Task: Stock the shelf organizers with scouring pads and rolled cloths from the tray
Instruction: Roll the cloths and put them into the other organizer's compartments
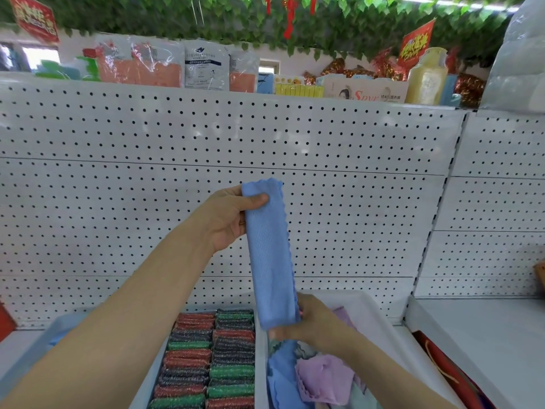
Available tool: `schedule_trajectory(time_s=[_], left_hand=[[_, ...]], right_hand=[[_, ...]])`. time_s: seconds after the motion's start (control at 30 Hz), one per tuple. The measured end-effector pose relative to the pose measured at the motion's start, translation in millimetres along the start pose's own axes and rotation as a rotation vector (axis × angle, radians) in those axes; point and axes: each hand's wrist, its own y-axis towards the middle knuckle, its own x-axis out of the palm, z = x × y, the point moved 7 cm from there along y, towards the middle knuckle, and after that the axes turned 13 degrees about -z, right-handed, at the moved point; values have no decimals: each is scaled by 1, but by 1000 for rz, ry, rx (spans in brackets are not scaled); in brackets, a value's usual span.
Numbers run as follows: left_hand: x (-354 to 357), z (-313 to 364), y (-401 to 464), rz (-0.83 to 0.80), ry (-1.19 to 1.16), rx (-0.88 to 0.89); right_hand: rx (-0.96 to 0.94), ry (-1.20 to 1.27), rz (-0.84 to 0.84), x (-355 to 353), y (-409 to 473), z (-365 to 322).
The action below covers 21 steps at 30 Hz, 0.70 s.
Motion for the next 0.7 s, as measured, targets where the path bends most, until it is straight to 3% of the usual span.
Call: schedule_trajectory(time_s=[0.2, 0.37, 0.5, 0.6, 0.7], left_hand=[[3, -9, 2, -60, 65, -87], [-2, -11, 3, -33, 58, -99], [-15, -13, 1, 3, 73, -119], [-22, -15, -2, 18, 128, -149], [-31, -22, -4, 45, 147, -190]], right_hand=[[-304, 227, 102, -35, 0, -63], [-236, 285, 93, -28, 16, -64], [-191, 338, -26, -21, 14, -66], [-203, 291, -103, -19, 10, -77], [-262, 155, -71, -24, 1, -95]])
